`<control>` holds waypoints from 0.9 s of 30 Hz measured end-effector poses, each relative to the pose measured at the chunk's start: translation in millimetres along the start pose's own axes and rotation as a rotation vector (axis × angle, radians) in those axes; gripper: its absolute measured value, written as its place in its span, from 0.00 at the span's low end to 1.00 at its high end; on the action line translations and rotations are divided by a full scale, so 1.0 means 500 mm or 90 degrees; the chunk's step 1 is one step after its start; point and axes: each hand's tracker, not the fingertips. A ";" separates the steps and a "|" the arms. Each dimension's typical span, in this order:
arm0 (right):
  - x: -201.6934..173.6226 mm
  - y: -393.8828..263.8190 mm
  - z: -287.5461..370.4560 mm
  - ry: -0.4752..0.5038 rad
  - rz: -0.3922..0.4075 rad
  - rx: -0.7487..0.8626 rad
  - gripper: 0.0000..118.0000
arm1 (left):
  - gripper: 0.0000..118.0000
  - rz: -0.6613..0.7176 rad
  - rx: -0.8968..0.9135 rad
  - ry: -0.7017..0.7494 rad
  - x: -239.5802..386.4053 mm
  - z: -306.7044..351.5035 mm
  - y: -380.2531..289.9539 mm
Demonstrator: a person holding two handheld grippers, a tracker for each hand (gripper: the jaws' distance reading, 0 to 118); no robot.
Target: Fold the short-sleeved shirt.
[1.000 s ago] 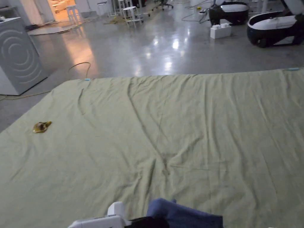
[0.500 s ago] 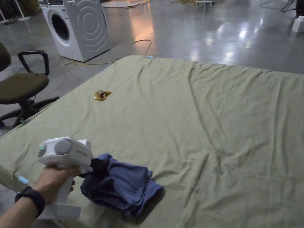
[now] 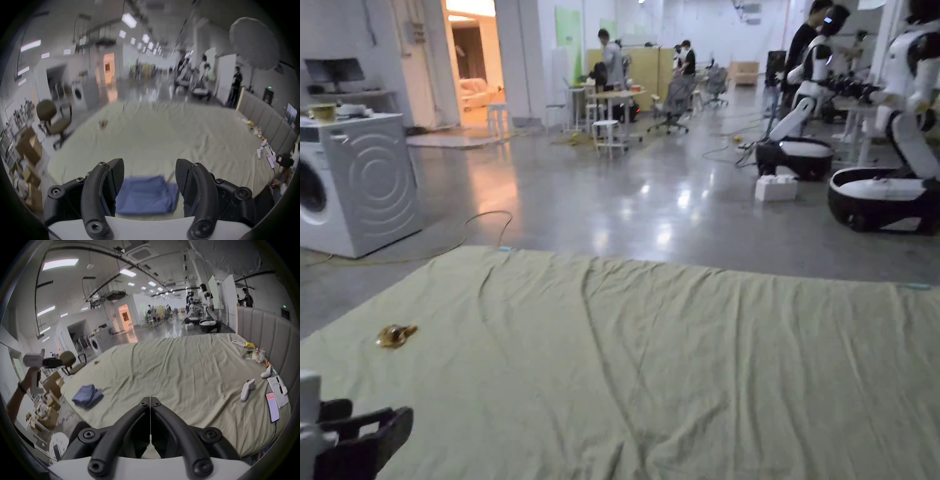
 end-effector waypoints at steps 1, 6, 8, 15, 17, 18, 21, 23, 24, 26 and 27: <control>0.000 0.009 0.003 0.001 -0.007 0.026 0.00 | 0.57 -0.014 0.053 -0.002 0.038 0.032 0.008; -0.010 0.046 0.031 -0.049 -0.017 0.100 0.00 | 0.57 -0.006 0.242 -0.067 0.238 0.132 -0.011; -0.008 0.051 0.047 -0.067 -0.011 0.129 0.00 | 0.56 0.024 0.225 -0.119 0.305 0.135 -0.033; 0.005 0.053 0.115 -0.148 0.053 0.254 0.00 | 0.50 -0.014 0.228 0.012 0.413 0.129 -0.065; 0.013 0.056 0.126 -0.145 0.056 0.244 0.00 | 0.33 -0.072 0.211 -0.076 0.405 0.128 -0.061; 0.015 0.051 0.127 -0.148 0.054 0.238 0.00 | 0.21 -0.068 0.216 -0.057 0.407 0.132 -0.062; 0.014 0.052 0.139 -0.186 0.068 0.278 0.00 | 0.05 -0.042 0.220 -0.034 0.406 0.140 -0.059; 0.024 0.054 0.134 -0.170 0.027 0.261 0.00 | 0.03 -0.037 0.215 -0.099 0.405 0.150 -0.055; 0.031 0.053 0.130 -0.160 0.001 0.239 0.00 | 0.00 -0.041 0.218 -0.078 0.411 0.152 -0.053; 0.027 0.057 0.132 -0.171 0.028 0.260 0.00 | 0.00 -0.047 0.219 -0.062 0.419 0.156 -0.047; 0.026 0.057 0.132 -0.175 0.030 0.260 0.00 | 0.00 -0.050 0.220 -0.061 0.425 0.162 -0.045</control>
